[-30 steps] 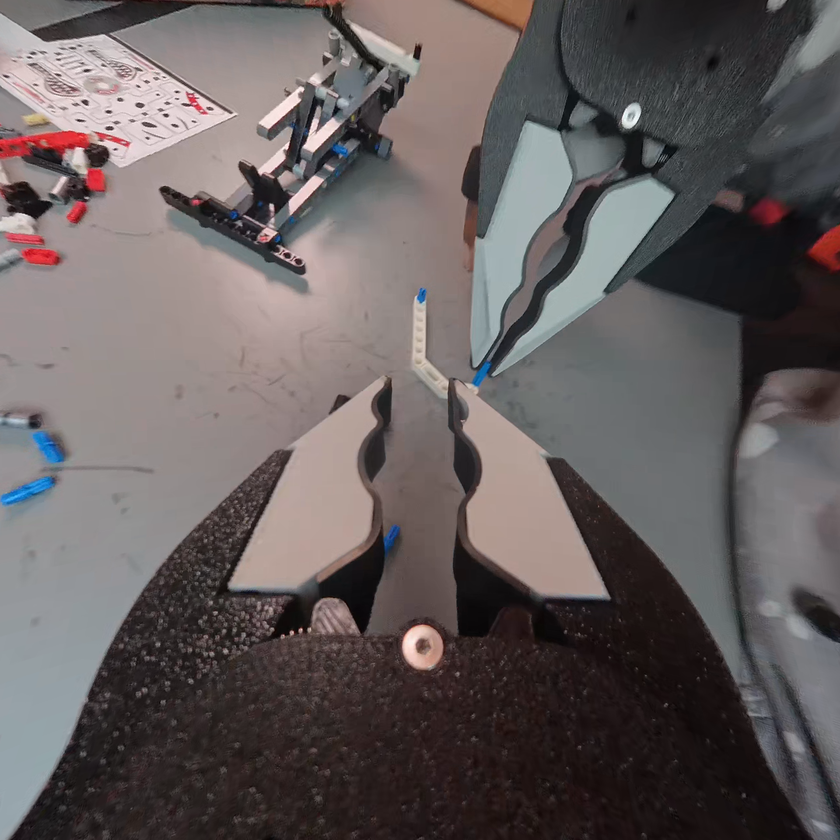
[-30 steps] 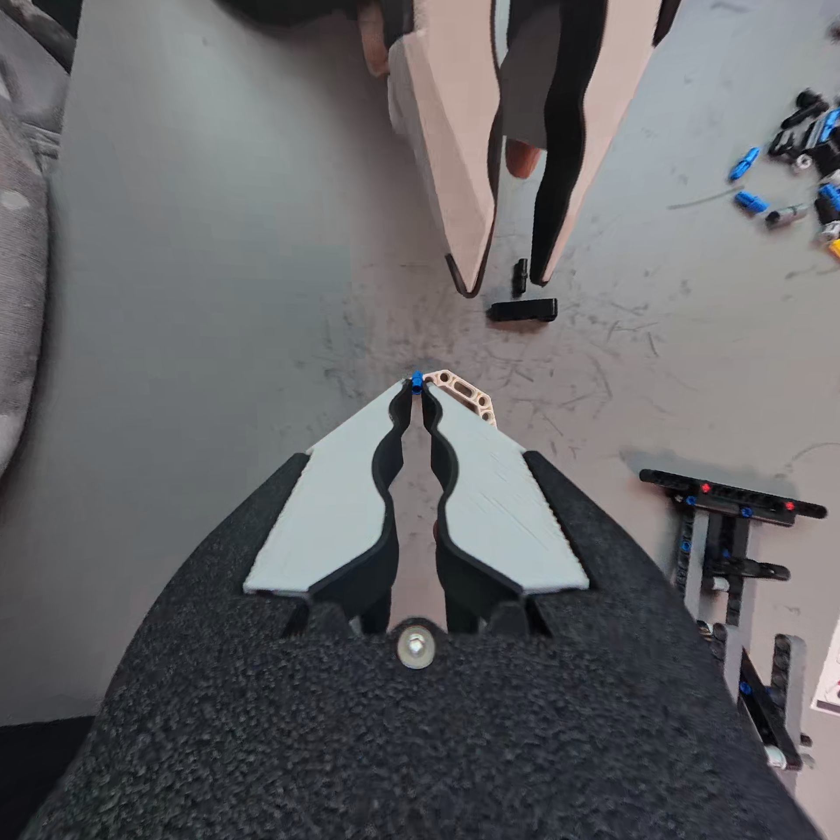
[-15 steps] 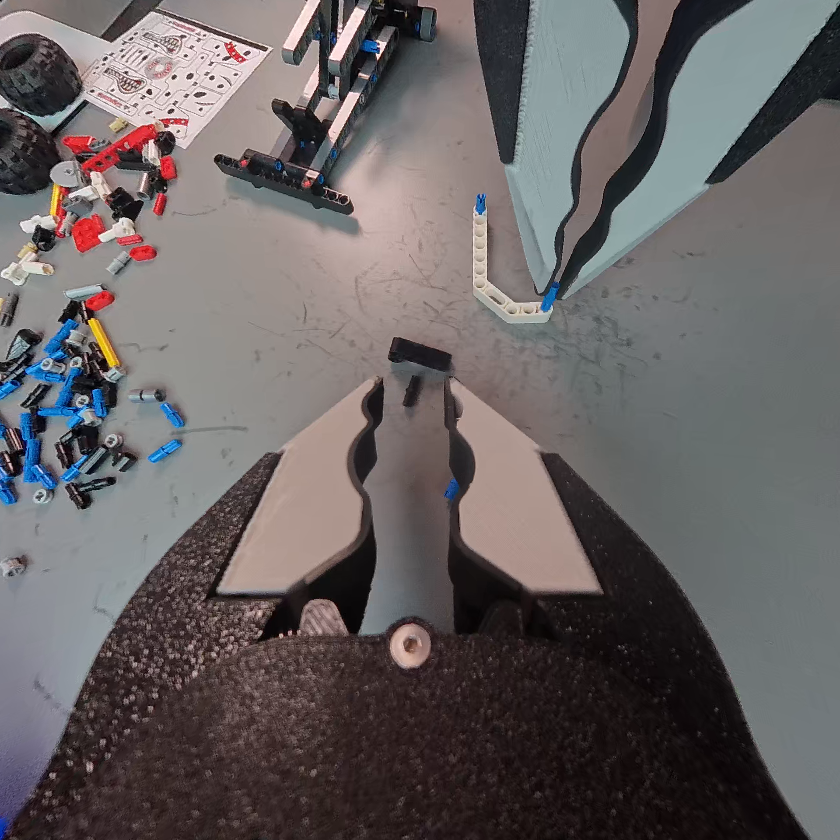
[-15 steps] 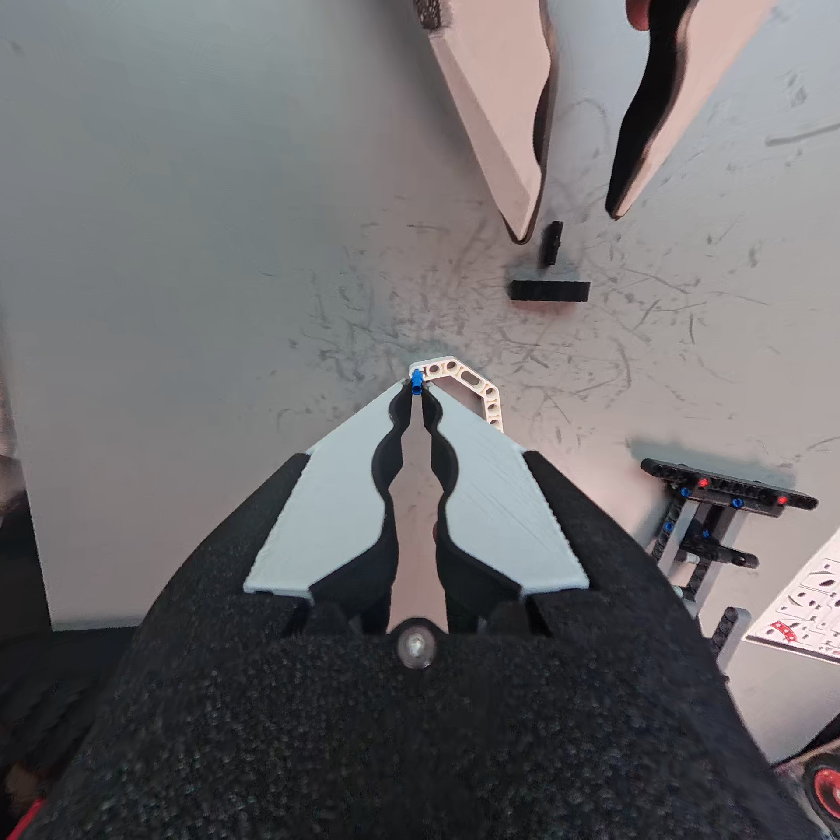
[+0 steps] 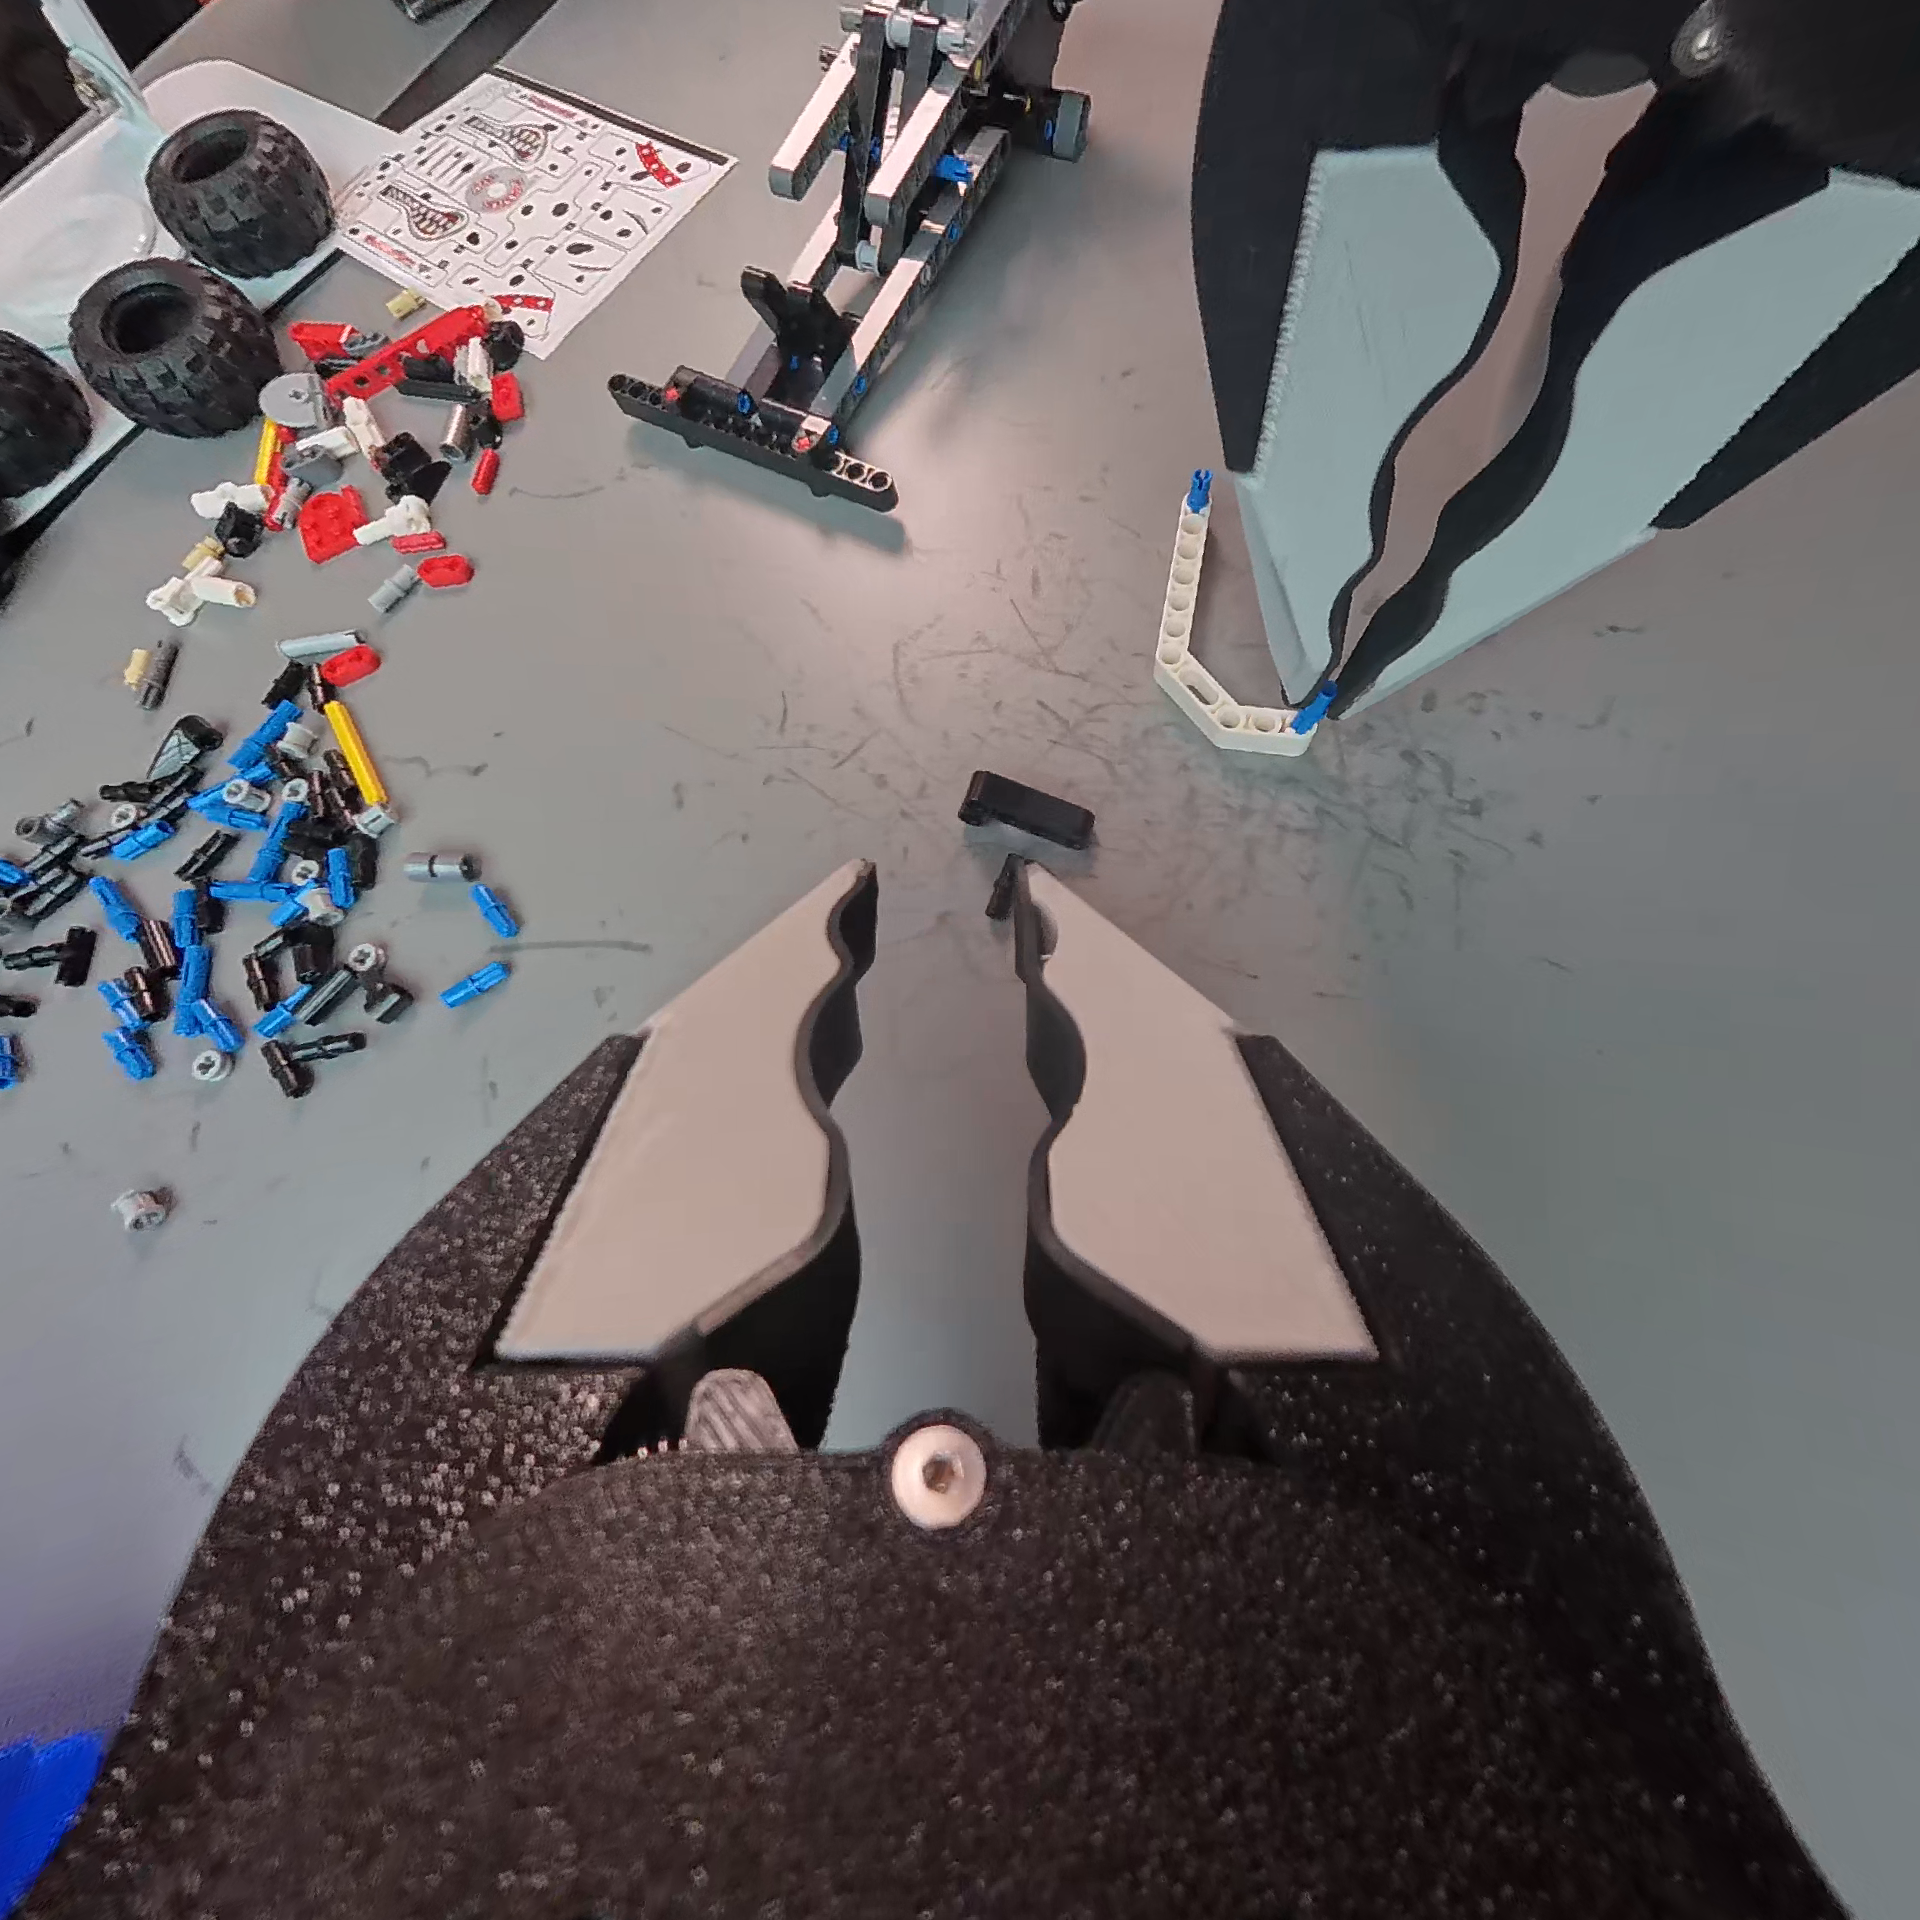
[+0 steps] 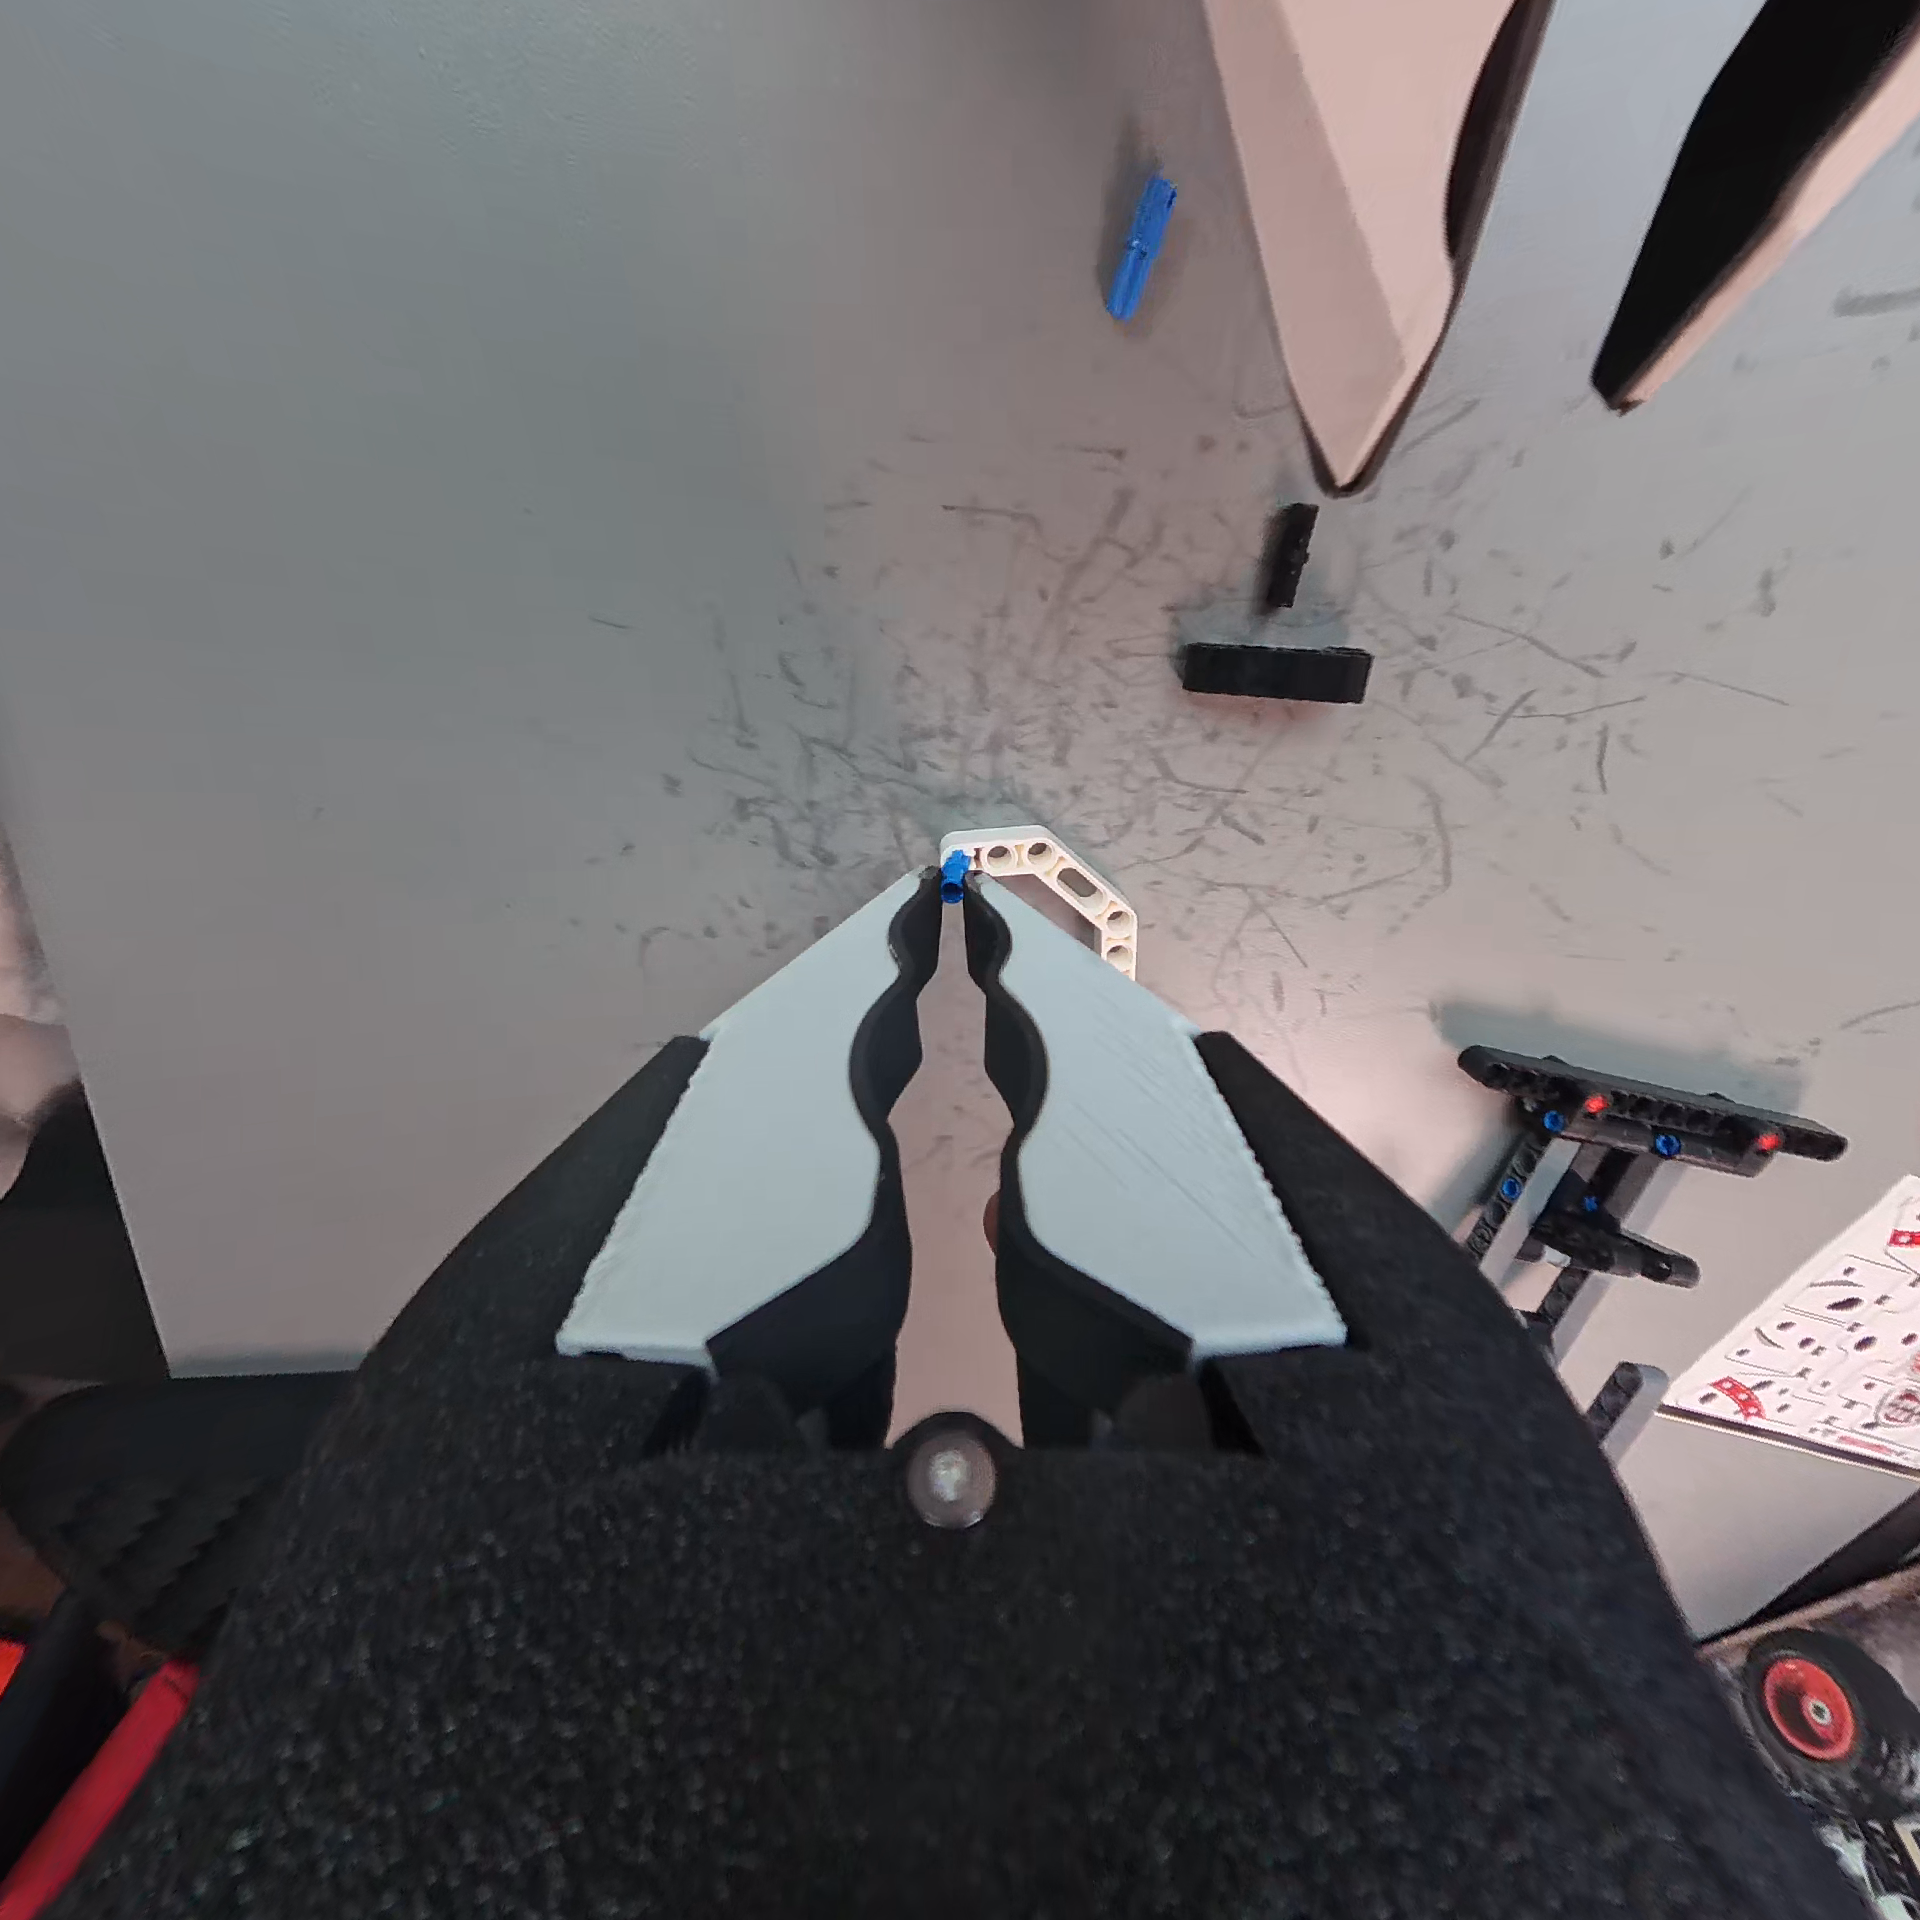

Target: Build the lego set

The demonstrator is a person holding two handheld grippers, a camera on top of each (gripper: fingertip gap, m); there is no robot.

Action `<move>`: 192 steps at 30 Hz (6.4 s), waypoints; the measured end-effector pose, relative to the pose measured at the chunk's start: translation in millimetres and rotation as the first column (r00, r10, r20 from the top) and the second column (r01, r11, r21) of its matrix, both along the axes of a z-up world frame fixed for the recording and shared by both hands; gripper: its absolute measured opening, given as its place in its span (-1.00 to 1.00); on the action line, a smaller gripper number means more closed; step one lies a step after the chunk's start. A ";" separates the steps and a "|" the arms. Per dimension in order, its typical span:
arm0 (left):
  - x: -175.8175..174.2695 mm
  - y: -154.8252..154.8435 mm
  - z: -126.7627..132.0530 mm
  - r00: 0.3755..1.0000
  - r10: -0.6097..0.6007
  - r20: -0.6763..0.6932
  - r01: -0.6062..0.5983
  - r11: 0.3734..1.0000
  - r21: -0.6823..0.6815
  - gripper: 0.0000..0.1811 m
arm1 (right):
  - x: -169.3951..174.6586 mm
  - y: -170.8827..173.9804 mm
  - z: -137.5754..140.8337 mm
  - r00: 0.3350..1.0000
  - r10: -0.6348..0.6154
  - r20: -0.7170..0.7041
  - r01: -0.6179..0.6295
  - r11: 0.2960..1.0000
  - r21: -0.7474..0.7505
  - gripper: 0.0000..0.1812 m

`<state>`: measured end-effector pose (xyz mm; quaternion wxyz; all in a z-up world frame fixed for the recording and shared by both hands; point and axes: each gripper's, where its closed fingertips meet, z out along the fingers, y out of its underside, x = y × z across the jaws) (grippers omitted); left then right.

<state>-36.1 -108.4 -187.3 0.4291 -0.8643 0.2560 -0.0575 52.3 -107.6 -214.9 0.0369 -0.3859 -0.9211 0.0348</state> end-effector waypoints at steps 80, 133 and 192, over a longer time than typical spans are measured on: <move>15.4 12.0 54.6 0.702 -0.054 0.711 0.039 0.999 0.038 -0.95 | -16.2 52.1 57.2 0.548 -0.349 -0.760 0.007 0.910 -0.413 -0.78; -55.0 2.2 -38.6 0.974 0.200 0.105 -0.176 0.964 -0.200 -0.82 | -18.6 69.9 39.2 0.520 -0.328 -0.789 0.084 0.938 -0.335 -0.77; 73.5 -22.2 38.5 0.824 -0.397 0.404 0.366 0.917 0.157 -0.95 | -17.4 -23.8 75.0 0.559 -0.318 -0.766 -0.246 0.818 -0.519 -0.92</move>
